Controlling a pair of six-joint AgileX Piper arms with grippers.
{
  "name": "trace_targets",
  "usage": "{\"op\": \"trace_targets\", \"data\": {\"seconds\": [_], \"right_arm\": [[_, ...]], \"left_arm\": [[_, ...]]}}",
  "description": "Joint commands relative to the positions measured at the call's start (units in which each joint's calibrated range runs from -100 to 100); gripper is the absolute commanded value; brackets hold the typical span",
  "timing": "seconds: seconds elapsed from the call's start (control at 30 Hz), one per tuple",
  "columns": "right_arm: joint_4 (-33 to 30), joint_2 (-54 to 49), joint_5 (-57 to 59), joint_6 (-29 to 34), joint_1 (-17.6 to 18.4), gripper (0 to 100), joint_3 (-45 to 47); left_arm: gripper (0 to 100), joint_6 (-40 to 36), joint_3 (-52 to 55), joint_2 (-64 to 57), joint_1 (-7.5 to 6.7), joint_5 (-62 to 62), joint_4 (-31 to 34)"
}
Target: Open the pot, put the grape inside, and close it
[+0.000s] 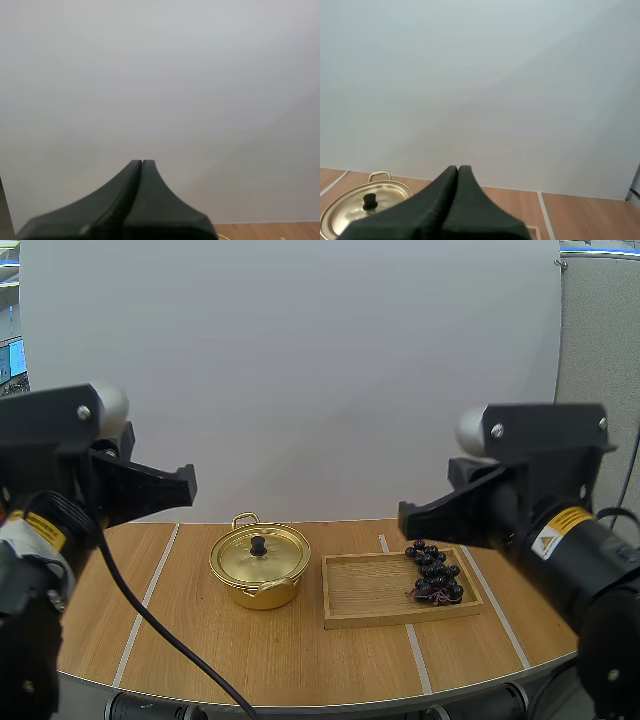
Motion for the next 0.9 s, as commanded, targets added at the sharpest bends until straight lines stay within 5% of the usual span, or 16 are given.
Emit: {"op": "trace_targets", "data": {"seconds": [0.0, 0.4, 0.87], "right_arm": [[-3.2, 0.0, 9.9, 0.2, -0.3, 0, -5.4], [-3.2, 0.0, 26.7, 0.0, -1.7, 0, -8.1], [-8.1, 6.7, 26.8, -0.1, -1.9, 0, -8.1]], "left_arm": [[0, 0.0, -3.2, 0.2, 0.16, 7.4, -0.8], [0, 6.1, -6.0, 1.0, 0.16, 12.9, -2.2], [0, 23.6, -8.9, 25.4, 0.16, 13.0, -18.8]]}}
